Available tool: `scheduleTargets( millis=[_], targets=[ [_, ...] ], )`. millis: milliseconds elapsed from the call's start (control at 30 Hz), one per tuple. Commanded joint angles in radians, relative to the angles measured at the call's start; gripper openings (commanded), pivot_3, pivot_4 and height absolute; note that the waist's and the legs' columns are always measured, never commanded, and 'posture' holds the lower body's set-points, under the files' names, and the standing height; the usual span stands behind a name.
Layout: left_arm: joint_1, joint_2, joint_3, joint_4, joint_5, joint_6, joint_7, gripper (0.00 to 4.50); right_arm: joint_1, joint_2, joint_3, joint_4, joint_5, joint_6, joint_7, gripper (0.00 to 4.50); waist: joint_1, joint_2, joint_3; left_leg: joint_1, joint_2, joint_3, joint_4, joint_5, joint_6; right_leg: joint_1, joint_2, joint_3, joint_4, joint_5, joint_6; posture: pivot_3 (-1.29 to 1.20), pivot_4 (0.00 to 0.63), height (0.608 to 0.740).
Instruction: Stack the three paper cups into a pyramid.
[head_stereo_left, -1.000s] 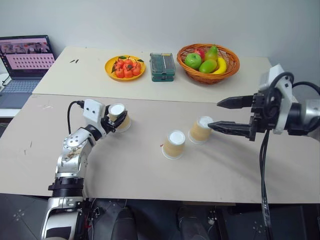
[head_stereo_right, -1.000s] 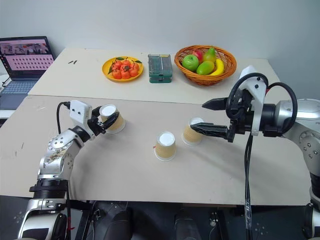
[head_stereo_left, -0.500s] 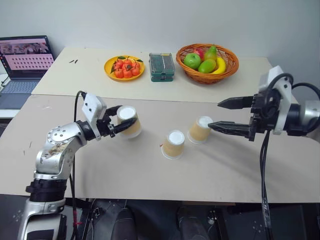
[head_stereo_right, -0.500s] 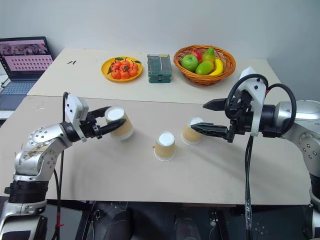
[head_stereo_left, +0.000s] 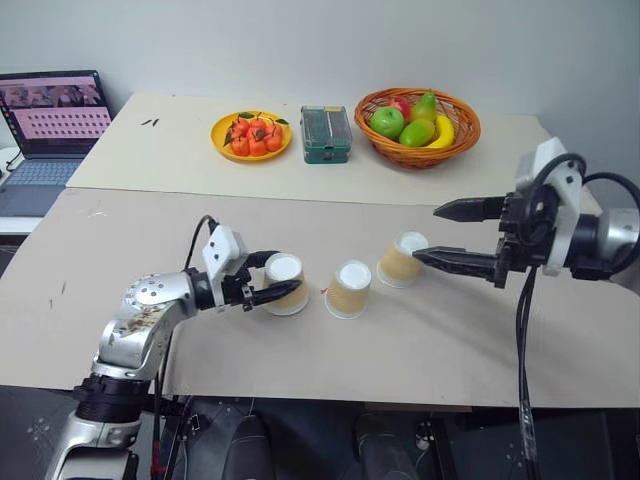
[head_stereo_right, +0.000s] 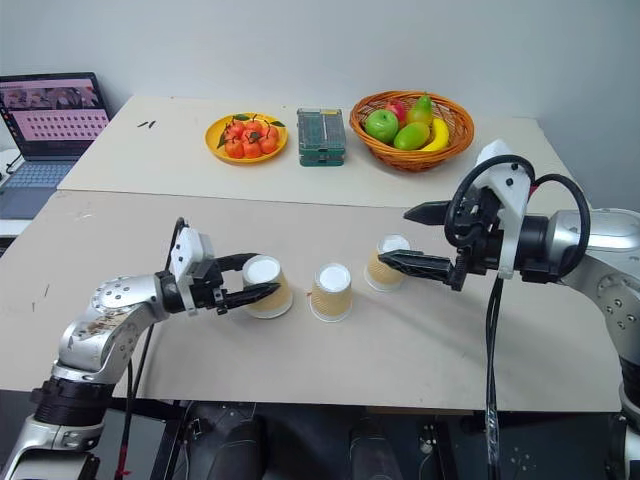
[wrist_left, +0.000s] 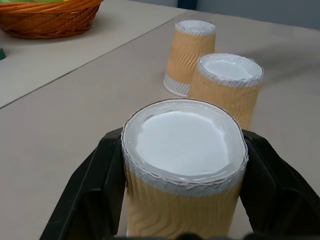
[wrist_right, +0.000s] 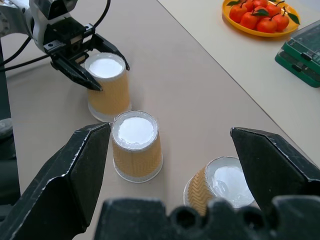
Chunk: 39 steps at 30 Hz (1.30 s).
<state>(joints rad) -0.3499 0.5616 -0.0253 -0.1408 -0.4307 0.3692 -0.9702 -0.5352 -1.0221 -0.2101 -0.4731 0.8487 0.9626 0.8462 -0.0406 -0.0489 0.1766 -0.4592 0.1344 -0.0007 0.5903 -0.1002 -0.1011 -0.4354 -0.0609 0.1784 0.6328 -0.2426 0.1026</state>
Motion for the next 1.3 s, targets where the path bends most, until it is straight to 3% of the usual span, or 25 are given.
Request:
scheduleTargets(
  millis=[33, 600, 667, 700, 767, 900, 1067, 1300],
  targets=[
    [-0.032, -0.015, -0.019, -0.01, 0.012, -0.027, 0.0, 2.67, 0.0, -0.01, -0.054, -0.04, 0.033, 0.019, -0.028, 4.5, -0.001, 0.0, 0.0, 0.0, 0.0, 0.0, 0.0, 0.0, 0.0, 0.0, 0.0, 0.0, 0.0, 0.0, 0.0, 0.0, 0.15, 0.74],
    [-0.03, -0.044, -0.069, 0.041, 0.038, -0.052, -0.039, 2.67, 0.021, -0.043, -0.119, -0.093, 0.124, 0.089, -0.111, 4.5, -0.001, 0.0, 0.0, 0.0, 0.0, 0.0, 0.0, 0.0, 0.0, 0.001, 0.0, 0.0, 0.0, 0.0, 0.0, 0.0, 0.15, 0.74],
    [-0.023, -0.039, -0.067, 0.044, 0.04, -0.056, -0.043, 3.59, 0.016, -0.047, -0.114, -0.089, 0.129, 0.089, -0.113, 4.5, -0.001, 0.0, 0.0, 0.0, 0.0, 0.0, 0.0, 0.0, 0.0, 0.001, 0.0, 0.0, 0.0, 0.0, 0.0, 0.0, 0.15, 0.74],
    [-0.021, -0.038, -0.063, 0.043, 0.037, -0.054, -0.042, 3.7, 0.015, -0.049, -0.113, -0.086, 0.129, 0.087, -0.112, 4.5, -0.001, 0.001, 0.0, 0.0, 0.0, 0.0, 0.0, 0.0, 0.0, 0.001, 0.0, 0.0, 0.0, 0.0, 0.0, 0.0, 0.15, 0.74],
    [-0.018, -0.037, -0.057, 0.043, 0.038, -0.054, -0.037, 4.44, 0.014, -0.052, -0.109, -0.081, 0.129, 0.084, -0.108, 4.5, -0.001, 0.001, 0.0, 0.0, 0.0, 0.0, 0.0, 0.0, 0.0, 0.001, 0.0, 0.0, 0.0, 0.0, 0.0, 0.0, 0.15, 0.74],
    [-0.025, -0.031, -0.046, 0.022, 0.025, -0.034, -0.032, 4.44, 0.007, -0.053, -0.094, -0.067, 0.121, 0.076, -0.098, 4.5, -0.001, 0.001, 0.0, 0.0, 0.0, 0.0, 0.0, 0.0, 0.0, 0.001, 0.0, 0.0, 0.0, 0.0, 0.0, 0.0, 0.15, 0.74],
    [-0.111, -0.016, 0.038, -0.069, -0.102, 0.12, 0.008, 4.44, 0.014, -0.066, -0.084, -0.034, 0.09, 0.053, -0.059, 4.5, 0.0, 0.001, 0.0, 0.0, 0.0, 0.0, 0.0, 0.0, 0.0, 0.0, 0.0, 0.0, 0.0, 0.0, 0.0, 0.0, 0.15, 0.74],
    [-0.367, -0.002, 0.197, -0.131, -0.342, 0.411, 0.182, 4.44, 0.104, -0.1, -0.101, 0.049, 0.0, -0.022, 0.023, 4.5, 0.002, 0.001, 0.0, 0.0, 0.0, -0.001, 0.001, 0.0, 0.0, 0.002, 0.0, 0.0, 0.0, -0.004, 0.007, 0.0, 0.15, 0.74]
  ],
)
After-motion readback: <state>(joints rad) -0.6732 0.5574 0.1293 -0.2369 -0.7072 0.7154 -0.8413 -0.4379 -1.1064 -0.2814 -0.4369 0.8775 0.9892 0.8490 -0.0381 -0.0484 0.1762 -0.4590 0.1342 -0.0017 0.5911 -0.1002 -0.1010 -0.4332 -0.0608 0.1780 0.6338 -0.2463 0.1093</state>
